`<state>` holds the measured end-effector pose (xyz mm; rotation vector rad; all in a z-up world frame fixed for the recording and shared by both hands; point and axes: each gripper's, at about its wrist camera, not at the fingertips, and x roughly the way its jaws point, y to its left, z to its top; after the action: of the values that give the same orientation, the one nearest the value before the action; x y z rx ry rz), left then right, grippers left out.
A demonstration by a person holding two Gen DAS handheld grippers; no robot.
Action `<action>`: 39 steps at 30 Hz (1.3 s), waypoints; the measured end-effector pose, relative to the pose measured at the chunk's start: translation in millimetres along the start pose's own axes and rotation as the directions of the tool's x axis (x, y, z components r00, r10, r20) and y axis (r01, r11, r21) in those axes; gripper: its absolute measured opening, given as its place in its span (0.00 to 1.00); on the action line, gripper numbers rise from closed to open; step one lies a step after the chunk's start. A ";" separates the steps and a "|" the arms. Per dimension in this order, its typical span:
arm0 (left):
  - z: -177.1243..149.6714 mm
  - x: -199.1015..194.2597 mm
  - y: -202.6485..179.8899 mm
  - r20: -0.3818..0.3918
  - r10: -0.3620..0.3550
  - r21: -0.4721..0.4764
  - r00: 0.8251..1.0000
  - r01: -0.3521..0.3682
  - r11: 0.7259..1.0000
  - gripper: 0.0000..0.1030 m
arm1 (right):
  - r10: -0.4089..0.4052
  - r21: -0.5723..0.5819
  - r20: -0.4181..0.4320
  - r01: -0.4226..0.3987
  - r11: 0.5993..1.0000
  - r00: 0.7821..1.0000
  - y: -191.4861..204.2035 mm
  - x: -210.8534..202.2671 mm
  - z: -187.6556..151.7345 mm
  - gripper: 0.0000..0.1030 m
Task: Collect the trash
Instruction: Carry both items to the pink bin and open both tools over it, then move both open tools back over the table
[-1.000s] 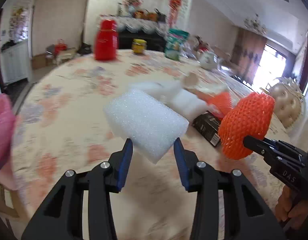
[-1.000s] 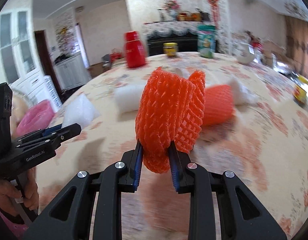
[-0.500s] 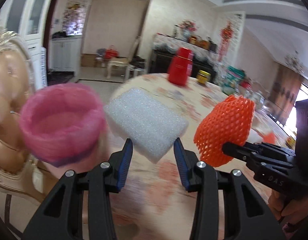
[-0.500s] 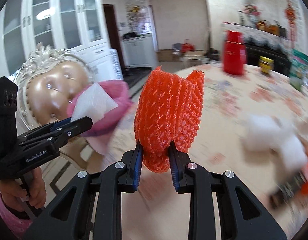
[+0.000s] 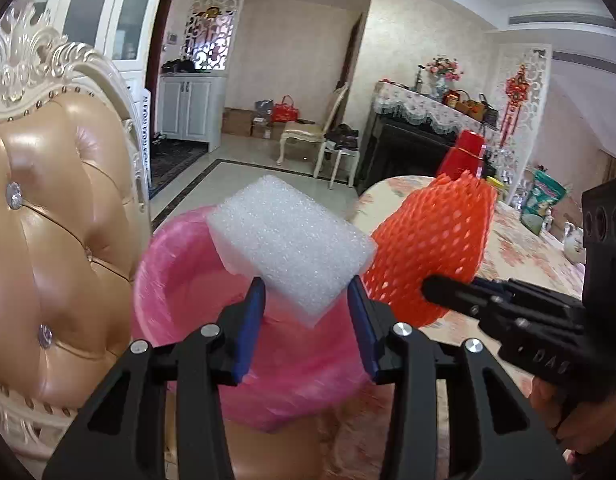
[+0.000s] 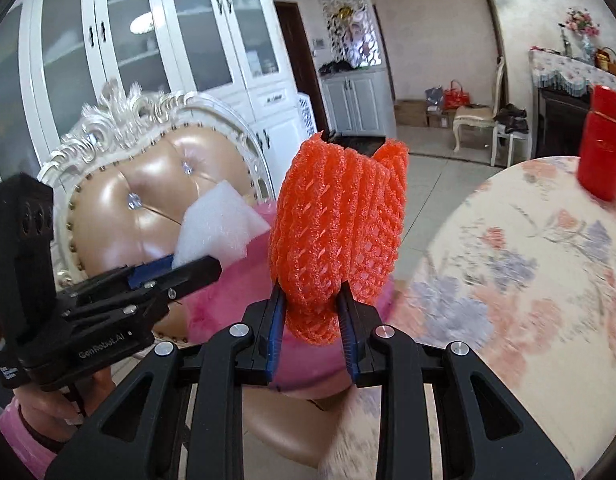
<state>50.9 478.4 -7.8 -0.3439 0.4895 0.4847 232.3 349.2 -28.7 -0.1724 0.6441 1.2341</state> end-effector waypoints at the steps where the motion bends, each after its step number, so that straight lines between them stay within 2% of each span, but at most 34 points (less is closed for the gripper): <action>1: -1.2 3.2 0.4 -0.004 0.006 -0.005 1.000 -0.006 1.000 0.40 | 0.001 -0.009 -0.016 -0.001 1.000 1.000 2.3 11.0 1.1 0.25; 3: 4.5 12.7 14.4 -0.016 0.000 -0.025 1.000 0.000 1.000 0.40 | -0.001 -0.028 -0.039 0.000 1.000 0.999 6.0 22.0 -0.6 0.26; 6: 5.4 21.5 20.7 -0.032 -0.001 -0.041 0.999 0.000 0.999 0.42 | -0.015 -0.060 -0.075 0.011 0.998 0.997 13.0 40.8 -2.7 0.33; 7: 6.5 24.1 23.8 -0.040 -0.006 -0.046 0.999 0.004 0.999 0.43 | -0.024 -0.068 -0.084 0.018 0.998 0.996 14.1 44.5 -2.8 0.45; 10: 8.0 27.0 31.8 -0.043 0.001 -0.059 0.999 -0.003 0.998 0.53 | 0.004 -0.061 -0.081 -0.009 0.998 0.997 13.7 44.3 -5.6 0.63; 11: 8.0 26.3 32.1 -0.040 0.003 -0.059 0.999 -0.005 0.998 0.56 | 0.009 -0.061 -0.083 -0.014 0.998 0.997 13.3 42.2 -7.0 0.63; 18: 3.6 10.1 30.1 -0.008 0.032 -0.088 0.999 -0.032 0.996 0.67 | -0.018 -0.068 -0.043 0.015 0.998 0.999 7.4 12.8 -15.3 0.64; 20: -2.8 -5.5 24.1 0.027 0.063 -0.105 0.998 -0.060 0.993 0.84 | -0.042 -0.078 -0.019 0.041 0.996 0.999 5.6 -8.7 -22.0 0.64; 23: -19.0 -28.7 -2.8 0.094 0.128 -0.057 0.987 -0.123 0.991 0.93 | -0.110 -0.096 0.015 0.111 0.989 0.994 -0.9 -45.7 -37.3 0.66; 28: -48.7 -41.5 -57.2 0.128 0.155 0.048 0.980 -0.162 0.986 0.96 | -0.213 -0.035 0.057 0.216 0.976 0.975 -30.5 -107.2 -70.3 0.72; 31: -65.3 -43.1 -92.7 0.127 0.110 0.060 0.986 -0.118 0.991 0.96 | -0.295 0.021 0.075 0.295 0.955 0.952 -51.3 -141.0 -89.9 0.75; 34: -76.3 -41.6 -131.2 0.106 0.025 0.079 0.994 -0.034 0.996 0.96 | -0.385 0.084 0.074 0.379 0.922 0.920 -73.5 -176.7 -111.8 0.75; 39: -92.0 -27.3 -213.3 0.019 -0.121 0.175 0.992 0.116 0.978 0.96 | -0.499 0.198 0.064 0.479 0.855 0.864 -111.9 -234.9 -148.6 0.76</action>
<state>106.8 252.2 -27.7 -0.1962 0.4760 0.3281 238.5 50.1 -46.0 -0.1084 0.5616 0.6824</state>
